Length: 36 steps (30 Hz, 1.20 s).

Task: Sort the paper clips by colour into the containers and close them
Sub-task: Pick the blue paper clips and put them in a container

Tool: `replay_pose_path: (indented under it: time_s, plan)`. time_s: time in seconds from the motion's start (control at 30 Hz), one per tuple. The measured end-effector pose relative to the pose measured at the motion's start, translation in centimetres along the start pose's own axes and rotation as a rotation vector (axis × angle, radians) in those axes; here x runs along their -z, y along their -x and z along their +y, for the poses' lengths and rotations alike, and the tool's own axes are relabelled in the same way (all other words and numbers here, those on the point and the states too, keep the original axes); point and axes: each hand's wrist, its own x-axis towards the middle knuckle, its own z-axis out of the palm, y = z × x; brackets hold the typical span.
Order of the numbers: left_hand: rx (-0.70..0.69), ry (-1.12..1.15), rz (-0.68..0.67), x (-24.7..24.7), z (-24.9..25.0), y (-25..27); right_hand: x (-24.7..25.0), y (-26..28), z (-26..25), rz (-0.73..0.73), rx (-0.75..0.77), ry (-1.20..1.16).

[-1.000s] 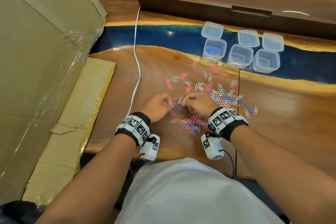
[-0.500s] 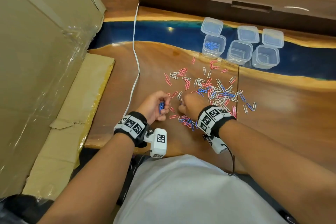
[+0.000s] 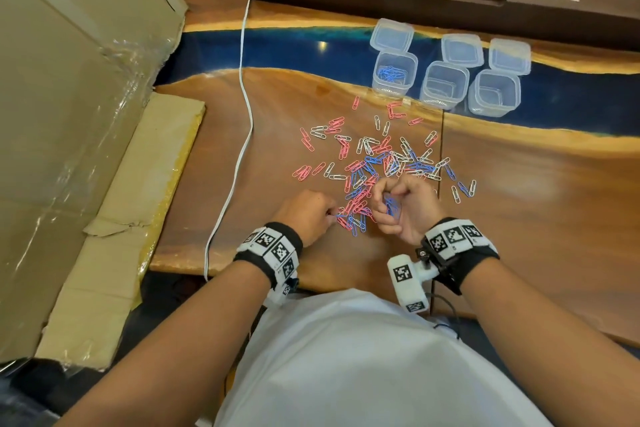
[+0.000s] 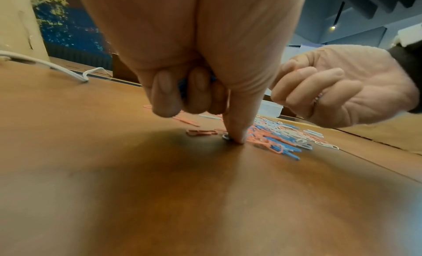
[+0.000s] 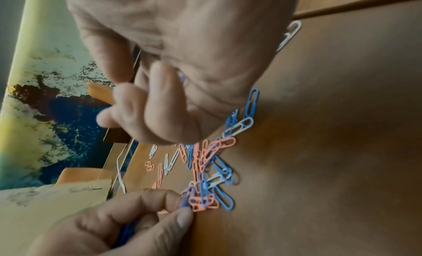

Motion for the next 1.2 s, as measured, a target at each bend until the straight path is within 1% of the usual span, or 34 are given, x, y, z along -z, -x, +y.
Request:
replay_pose_path:
  time_s: [0.03,0.07,0.1,0.17,0.2,0.23,0.27,0.33,0.37,0.5,0.6,0.63,0.67,0.7,0.73,0.77,0.8,0.83,0.87,0.9,0.93,1.0,1.03,1.07,1.1,1.13,1.2]
  plan:
    - [-0.001,0.016,0.005,0.1,0.1,0.0,0.2,-0.1,0.3,0.036,-0.012,0.051]
    - [0.006,0.069,0.019,0.2,0.1,0.1,0.3,-0.1,0.6,0.095,-0.021,0.152]
    - [0.027,0.162,0.033,0.3,0.1,0.3,0.3,-0.1,1.0,0.169,-0.024,0.310]
    - [0.106,0.399,0.049,0.4,0.1,0.5,0.3,-0.3,2.0,0.289,0.031,0.748]
    - [0.160,0.520,0.055,0.4,0.1,0.6,0.2,-0.3,2.4,0.317,0.096,0.961]
    - [0.224,0.663,0.049,0.3,0.1,0.6,0.0,-0.4,2.7,0.317,0.173,1.124]
    - [0.288,0.833,0.030,0.3,0.2,0.7,-0.1,-0.5,2.8,0.293,0.226,1.237]
    - [0.382,1.144,-0.023,0.3,0.2,0.8,-0.5,-0.7,2.8,0.213,0.271,1.457]
    - [0.395,1.231,-0.035,0.3,0.1,0.8,-0.3,-0.9,2.8,0.166,0.282,1.559]
    - [0.382,1.372,-0.071,0.5,-0.2,1.2,-0.3,-1.9,2.3,0.040,0.271,1.786]
    - [0.346,1.428,-0.094,0.7,-0.2,1.6,-0.5,-2.1,1.9,0.000,0.284,1.858]
    - [0.325,1.445,-0.105,0.8,-0.1,1.6,-0.5,-2.1,1.7,0.001,0.312,1.827]
    - [0.307,1.458,-0.115,0.8,-0.1,1.6,-0.6,-1.9,1.5,0.029,0.325,1.731]
    - [0.301,1.464,-0.123,0.8,-0.1,1.6,-0.6,-1.8,1.4,0.075,0.318,1.562]
    - [0.305,1.459,-0.128,0.8,-0.2,1.4,-0.6,-1.4,1.2,0.133,0.268,1.318]
    - [0.321,1.432,-0.127,0.6,-0.1,1.2,-0.4,-1.1,1.0,0.177,0.182,1.032]
    - [0.336,1.377,-0.125,0.6,0.1,0.9,-0.1,-0.6,0.8,0.185,0.084,0.761]
    - [0.341,1.280,-0.119,0.4,0.3,0.7,0.0,-0.1,0.8,0.163,0.015,0.518]
    - [0.322,1.136,-0.111,0.3,0.8,0.5,0.3,0.4,1.0,0.125,-0.023,0.331]
    - [0.275,0.956,-0.094,0.1,1.2,0.3,0.6,0.9,1.2,0.086,-0.041,0.196]
    - [0.198,0.775,-0.069,-0.1,1.6,0.2,0.9,1.3,1.5,0.063,-0.047,0.114]
    - [0.036,0.483,-0.063,-0.5,2.2,-0.2,1.4,1.7,2.3,0.078,-0.047,0.052]
    - [-0.022,0.336,-0.066,-0.6,2.3,-0.3,1.6,1.7,2.6,0.115,-0.047,0.062]
    - [-0.071,0.181,-0.066,-0.6,2.3,-0.5,1.7,1.8,2.8,0.180,-0.046,0.127]
    - [-0.105,0.047,-0.068,-0.6,2.3,-0.7,1.8,1.7,2.9,0.275,-0.038,0.252]
    - [-0.129,-0.040,-0.067,-0.5,2.3,-0.8,1.8,1.7,3.1,0.369,-0.014,0.421]
    - [-0.153,-0.118,-0.080,-0.2,2.5,-1.0,1.5,1.6,3.5,0.492,0.099,0.836]
